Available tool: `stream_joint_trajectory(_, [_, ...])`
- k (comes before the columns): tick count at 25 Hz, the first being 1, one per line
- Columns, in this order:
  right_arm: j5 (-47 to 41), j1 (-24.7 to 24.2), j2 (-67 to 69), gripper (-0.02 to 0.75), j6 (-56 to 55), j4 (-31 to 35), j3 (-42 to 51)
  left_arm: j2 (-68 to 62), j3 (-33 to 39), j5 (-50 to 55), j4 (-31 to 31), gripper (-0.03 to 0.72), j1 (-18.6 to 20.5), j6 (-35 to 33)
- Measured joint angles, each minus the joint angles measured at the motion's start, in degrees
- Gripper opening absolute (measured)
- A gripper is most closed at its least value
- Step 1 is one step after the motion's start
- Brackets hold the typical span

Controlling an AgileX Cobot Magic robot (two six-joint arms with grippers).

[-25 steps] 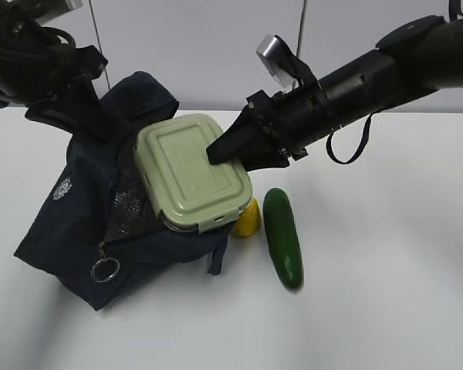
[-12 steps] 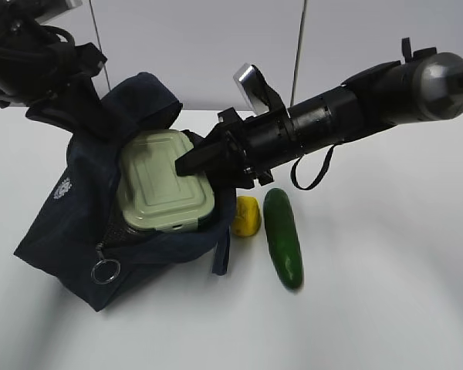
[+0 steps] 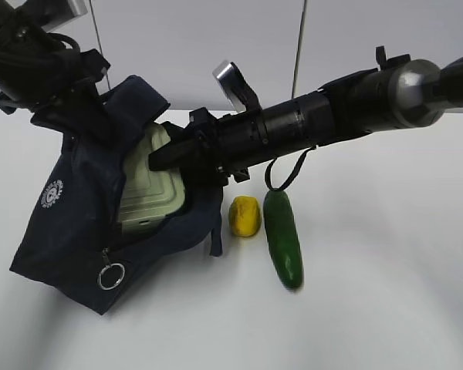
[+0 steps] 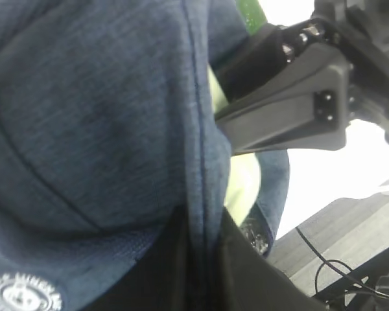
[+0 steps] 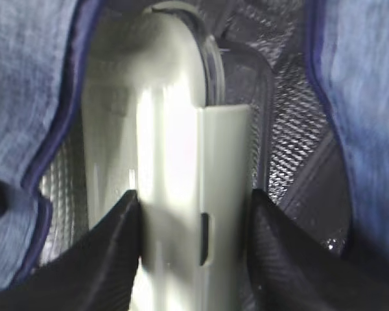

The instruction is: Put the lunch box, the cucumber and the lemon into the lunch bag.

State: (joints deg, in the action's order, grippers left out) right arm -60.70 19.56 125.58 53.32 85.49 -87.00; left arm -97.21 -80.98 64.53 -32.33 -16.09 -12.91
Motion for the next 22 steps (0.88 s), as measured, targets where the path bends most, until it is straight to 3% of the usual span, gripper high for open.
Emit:
stream_joint_trajectory(12, [6.8,4.3,0.4,0.357,2.2,1.9,0.0,-0.6,0.0,0.0,-3.8,0.017,0.2,-2.8])
stream_joint_trajectory(22, [7.8,7.5,3.7,0.357,4.9,7.9,-0.1,-0.6,0.0,0.3,-4.3,0.017,0.2,-3.6])
